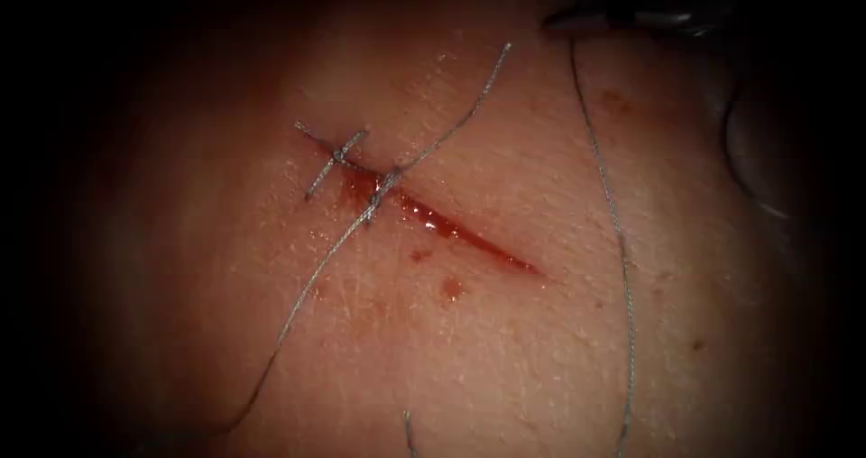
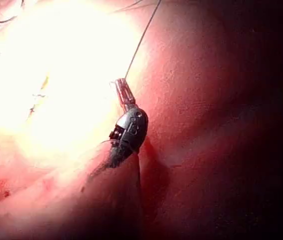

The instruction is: Wound Closure

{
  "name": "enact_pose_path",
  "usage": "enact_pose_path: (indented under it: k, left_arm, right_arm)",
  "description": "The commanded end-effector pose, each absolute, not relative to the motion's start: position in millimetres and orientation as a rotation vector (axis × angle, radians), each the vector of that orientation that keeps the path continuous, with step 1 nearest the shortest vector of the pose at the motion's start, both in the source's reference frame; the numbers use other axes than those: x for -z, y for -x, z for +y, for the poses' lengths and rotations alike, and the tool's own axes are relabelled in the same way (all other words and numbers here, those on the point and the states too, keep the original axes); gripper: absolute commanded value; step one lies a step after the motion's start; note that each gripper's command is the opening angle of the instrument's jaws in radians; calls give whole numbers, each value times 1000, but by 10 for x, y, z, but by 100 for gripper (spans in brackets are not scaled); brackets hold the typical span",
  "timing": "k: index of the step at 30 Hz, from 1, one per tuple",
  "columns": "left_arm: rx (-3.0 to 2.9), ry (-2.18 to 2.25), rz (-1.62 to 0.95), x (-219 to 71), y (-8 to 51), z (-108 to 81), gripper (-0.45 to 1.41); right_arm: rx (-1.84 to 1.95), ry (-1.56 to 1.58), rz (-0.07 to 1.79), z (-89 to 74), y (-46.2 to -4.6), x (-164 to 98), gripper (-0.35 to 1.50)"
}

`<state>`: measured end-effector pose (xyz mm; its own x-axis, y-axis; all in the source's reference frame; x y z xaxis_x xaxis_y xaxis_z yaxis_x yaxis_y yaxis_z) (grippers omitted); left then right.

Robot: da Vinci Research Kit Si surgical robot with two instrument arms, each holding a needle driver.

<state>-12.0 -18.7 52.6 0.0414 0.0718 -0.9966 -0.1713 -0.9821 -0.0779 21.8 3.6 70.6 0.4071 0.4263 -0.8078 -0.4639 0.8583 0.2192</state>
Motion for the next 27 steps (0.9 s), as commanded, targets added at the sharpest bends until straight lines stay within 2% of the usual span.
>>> enact_pose_path:
  k: [1,5,8,16,24,27]
  left_arm:
    - [-2056,2134,104,-530,125,-188,-45]
    - [-2066,2128,135,-519,123,-163,-45]
    - [-2075,2123,159,-506,122,-143,-45]
    - [-2085,2106,207,-480,139,-98,-45]
    - [-2092,2122,196,-484,169,-75,-45]
    - [-2094,2122,192,-491,178,-64,-45]
  right_arm:
    - [-566,50,1018,23,-229,-703,125]
    - [-597,48,1069,0,-248,-683,126]
    - [-590,20,1104,-24,-281,-673,126]
    - [-548,8,1167,-73,-375,-677,111]
    - [-511,19,1187,-99,-422,-701,109]
    - [-489,7,1203,-112,-429,-701,99]
